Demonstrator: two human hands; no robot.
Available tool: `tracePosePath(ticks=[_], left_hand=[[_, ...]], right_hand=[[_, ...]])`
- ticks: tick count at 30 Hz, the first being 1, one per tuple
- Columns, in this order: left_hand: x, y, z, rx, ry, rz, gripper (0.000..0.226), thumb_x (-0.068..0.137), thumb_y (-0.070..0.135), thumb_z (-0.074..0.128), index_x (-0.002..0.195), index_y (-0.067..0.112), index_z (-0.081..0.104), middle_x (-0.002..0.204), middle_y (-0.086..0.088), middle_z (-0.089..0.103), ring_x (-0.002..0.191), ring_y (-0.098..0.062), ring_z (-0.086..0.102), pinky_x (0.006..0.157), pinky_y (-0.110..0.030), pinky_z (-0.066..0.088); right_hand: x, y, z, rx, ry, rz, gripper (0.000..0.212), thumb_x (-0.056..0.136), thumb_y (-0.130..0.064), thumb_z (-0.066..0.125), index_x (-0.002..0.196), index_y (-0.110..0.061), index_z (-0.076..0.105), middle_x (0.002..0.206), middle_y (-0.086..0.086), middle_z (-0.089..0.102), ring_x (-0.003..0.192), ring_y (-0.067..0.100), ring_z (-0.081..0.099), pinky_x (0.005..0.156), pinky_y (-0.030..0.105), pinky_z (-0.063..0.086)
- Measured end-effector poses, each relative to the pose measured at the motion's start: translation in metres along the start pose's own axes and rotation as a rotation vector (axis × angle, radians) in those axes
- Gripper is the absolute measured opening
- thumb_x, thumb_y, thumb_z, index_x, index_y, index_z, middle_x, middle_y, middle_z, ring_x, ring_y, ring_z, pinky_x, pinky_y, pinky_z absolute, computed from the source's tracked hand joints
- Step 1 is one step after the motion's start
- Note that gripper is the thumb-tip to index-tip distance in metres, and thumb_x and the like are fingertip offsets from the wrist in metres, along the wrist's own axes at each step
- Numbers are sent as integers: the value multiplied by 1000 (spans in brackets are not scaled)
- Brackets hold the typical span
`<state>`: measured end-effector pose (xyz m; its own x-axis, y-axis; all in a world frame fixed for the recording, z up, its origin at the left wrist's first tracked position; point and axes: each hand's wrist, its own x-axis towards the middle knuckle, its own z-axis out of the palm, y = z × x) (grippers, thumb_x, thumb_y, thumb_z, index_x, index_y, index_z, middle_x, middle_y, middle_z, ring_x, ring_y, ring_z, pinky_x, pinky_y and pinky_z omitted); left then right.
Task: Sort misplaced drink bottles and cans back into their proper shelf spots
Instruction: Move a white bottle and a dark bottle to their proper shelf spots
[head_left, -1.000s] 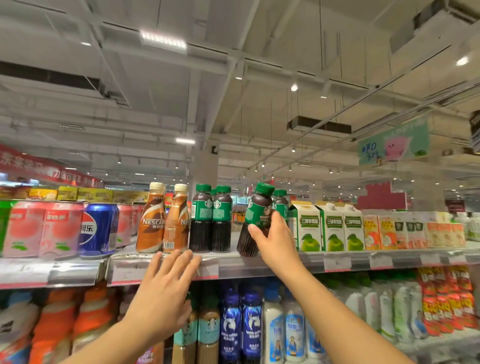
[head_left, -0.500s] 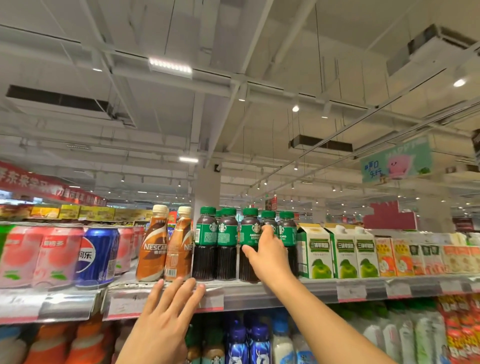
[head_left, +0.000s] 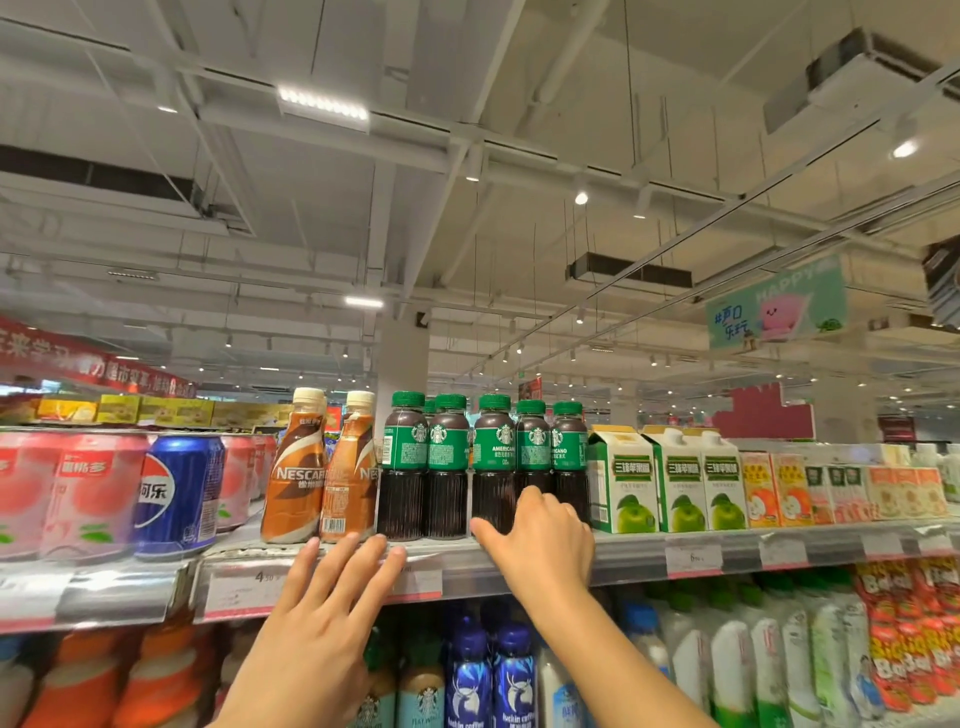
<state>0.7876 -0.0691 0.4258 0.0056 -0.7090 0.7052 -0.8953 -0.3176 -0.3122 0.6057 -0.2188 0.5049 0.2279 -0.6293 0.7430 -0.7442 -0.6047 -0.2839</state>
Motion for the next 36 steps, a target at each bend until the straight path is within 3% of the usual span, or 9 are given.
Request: tracePosePath(ticks=[11, 15, 19, 23, 26, 30, 36], left_hand=[[-7, 5, -7, -4, -27, -25, 113, 44, 34, 73, 152, 16, 44, 150, -7, 50, 140, -34, 44, 115, -59, 22], [-12, 11, -15, 41, -29, -58, 108, 51, 36, 72, 153, 17, 41, 151, -6, 48, 143, -34, 40, 117, -57, 19], [-12, 19, -20, 94, -66, -132, 106, 65, 41, 69, 159, 24, 23, 163, -4, 32, 152, -31, 23, 120, -54, 4], [-9, 33, -32, 57, -101, -190, 100, 81, 43, 60, 160, 26, 3, 169, -3, 8, 156, -28, -2, 124, -53, -9], [-9, 40, -41, 49, -130, -228, 101, 75, 45, 63, 160, 24, 11, 167, -4, 14, 155, -29, 5, 125, -54, 2], [-10, 40, -59, -55, -176, -236, 93, 78, 46, 65, 157, 25, 22, 164, -5, 24, 152, -31, 16, 122, -54, 17], [-72, 31, -96, -83, -176, -217, 54, 89, 41, 59, 140, 25, 52, 149, 0, 48, 135, -24, 44, 107, -41, 44]], right_hand=[[9, -8, -6, -13, -90, -14, 49, 89, -71, 62, 96, -22, 66, 108, 4, 72, 109, 30, 64, 85, 37, 48], [10, -11, -8, -22, -120, -13, 50, 90, -68, 63, 104, -20, 69, 109, 5, 73, 109, 31, 64, 82, 37, 47], [1, -4, -7, -11, -84, -40, 50, 95, -63, 56, 106, -17, 71, 111, 6, 71, 111, 31, 61, 89, 40, 49], [-21, 6, -2, 92, -58, -115, 45, 96, -48, 54, 122, -12, 64, 121, 9, 66, 117, 34, 56, 95, 42, 47], [-43, 19, 15, 187, -73, -268, 52, 85, -45, 57, 122, -9, 65, 120, 17, 67, 116, 41, 58, 99, 46, 49], [-65, 39, 27, 141, -130, -402, 58, 81, -37, 74, 127, -2, 67, 140, 32, 58, 131, 50, 52, 111, 55, 44], [-88, 48, 9, 308, -142, -461, 43, 80, -22, 84, 117, -8, 70, 118, 16, 70, 104, 42, 65, 92, 48, 53]])
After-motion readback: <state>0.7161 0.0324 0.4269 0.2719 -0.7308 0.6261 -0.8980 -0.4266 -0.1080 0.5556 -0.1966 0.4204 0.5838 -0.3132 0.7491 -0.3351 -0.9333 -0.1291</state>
